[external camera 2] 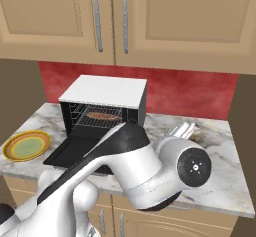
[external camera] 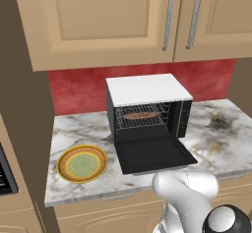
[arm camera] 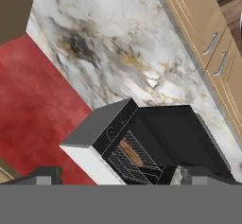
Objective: Pull the toaster oven rack outwards. Pick up the baguette from the plate and place it on the toaster oven rack. Close the toaster oven door fully and set the temperature to the lowest setting.
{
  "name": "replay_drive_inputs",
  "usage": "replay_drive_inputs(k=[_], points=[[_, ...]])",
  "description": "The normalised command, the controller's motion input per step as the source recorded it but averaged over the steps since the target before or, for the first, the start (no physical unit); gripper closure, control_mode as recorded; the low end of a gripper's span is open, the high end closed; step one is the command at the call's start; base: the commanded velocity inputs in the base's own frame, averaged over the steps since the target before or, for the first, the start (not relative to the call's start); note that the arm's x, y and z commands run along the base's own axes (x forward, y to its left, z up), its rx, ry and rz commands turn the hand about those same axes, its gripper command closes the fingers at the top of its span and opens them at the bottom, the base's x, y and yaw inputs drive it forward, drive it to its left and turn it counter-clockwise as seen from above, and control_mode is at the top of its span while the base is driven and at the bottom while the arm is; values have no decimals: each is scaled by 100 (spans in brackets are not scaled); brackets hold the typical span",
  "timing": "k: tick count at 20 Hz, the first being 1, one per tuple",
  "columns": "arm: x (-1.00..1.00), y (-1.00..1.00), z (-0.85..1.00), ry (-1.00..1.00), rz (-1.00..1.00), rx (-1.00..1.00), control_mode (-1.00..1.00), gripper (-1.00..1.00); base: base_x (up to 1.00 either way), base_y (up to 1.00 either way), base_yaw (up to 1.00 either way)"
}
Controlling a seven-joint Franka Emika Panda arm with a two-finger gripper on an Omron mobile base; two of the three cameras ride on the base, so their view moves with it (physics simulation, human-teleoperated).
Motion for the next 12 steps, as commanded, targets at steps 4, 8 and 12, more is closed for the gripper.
replay_drive_inputs(k=[4, 8, 12], points=[[0, 32, -23, 36, 0, 2, -100, -100, 0, 0, 0], [0, 12, -20, 32, 2, 5, -100, -100, 0, 0, 0], [-3, 0, -21, 16, 9, 12, -100, -100, 0, 0, 0]])
